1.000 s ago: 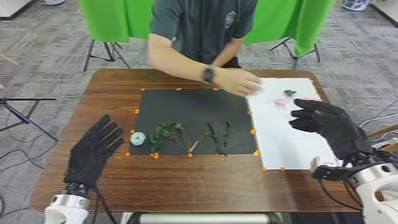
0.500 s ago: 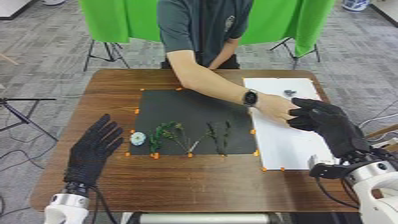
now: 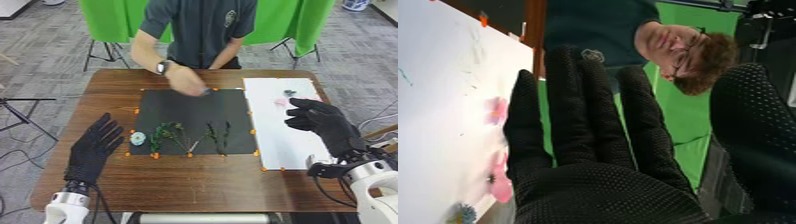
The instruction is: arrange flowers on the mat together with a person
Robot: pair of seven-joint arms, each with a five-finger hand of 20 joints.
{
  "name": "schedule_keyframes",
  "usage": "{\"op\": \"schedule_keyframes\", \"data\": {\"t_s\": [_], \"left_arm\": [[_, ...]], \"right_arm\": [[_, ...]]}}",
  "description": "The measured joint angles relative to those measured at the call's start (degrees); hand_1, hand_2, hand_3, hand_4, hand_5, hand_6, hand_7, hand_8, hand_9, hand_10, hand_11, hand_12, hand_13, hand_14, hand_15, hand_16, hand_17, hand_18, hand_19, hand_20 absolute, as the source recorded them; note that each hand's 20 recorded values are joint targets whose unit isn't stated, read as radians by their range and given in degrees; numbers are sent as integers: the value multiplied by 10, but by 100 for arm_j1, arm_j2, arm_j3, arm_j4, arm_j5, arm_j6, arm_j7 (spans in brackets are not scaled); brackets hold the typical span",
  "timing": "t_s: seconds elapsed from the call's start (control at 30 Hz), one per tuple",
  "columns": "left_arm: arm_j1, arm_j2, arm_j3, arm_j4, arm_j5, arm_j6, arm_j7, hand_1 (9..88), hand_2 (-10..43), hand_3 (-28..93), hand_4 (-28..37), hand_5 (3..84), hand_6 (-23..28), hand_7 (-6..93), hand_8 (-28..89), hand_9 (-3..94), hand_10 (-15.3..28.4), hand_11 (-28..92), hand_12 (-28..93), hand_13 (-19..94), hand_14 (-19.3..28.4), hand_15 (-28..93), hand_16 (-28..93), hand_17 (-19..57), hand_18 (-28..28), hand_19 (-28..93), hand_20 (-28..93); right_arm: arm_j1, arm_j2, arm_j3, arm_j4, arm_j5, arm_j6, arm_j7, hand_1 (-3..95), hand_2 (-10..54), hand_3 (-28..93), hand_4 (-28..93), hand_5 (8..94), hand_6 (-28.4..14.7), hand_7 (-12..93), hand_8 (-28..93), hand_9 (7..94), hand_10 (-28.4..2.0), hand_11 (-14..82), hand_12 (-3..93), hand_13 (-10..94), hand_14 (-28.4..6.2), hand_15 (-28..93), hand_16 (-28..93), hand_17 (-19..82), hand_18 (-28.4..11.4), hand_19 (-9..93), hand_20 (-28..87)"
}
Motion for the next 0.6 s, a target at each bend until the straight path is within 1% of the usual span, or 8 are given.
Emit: {"op": "schedule_keyframes", "data": {"t_s": [0.6], "left_arm": [[-44,12,-3,22,0,-4,-18,274,-20,689,-255,299,34,192,-101,258,112,174,169,218,131,219,28,-101,214,432,91]], "right_arm": [[36,7,-10,13,-14,-33,0,212,0,874,-228,428,-47,217,-121,454,-158,181,226,400,-139,377,189,90,-224,495,285]]}}
